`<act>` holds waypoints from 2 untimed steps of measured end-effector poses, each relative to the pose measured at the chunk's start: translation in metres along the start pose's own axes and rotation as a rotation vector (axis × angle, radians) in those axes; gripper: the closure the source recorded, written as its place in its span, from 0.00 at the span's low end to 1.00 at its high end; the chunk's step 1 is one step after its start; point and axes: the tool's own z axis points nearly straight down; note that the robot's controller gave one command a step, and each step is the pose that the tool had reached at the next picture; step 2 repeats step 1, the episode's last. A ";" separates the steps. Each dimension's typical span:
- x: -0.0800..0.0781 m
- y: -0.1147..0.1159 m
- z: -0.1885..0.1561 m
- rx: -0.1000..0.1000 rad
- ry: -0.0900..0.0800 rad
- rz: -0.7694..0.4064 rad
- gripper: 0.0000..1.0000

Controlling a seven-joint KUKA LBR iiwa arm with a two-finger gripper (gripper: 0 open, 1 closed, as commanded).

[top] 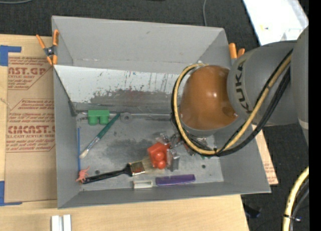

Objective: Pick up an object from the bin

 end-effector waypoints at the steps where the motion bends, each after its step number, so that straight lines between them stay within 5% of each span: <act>1: 0.002 0.003 -0.075 -0.001 0.007 0.017 1.00; 2: 0.002 0.003 -0.075 -0.001 0.007 0.017 1.00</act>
Offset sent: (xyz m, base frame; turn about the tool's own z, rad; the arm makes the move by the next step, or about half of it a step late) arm -0.0010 0.0004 0.1520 0.0225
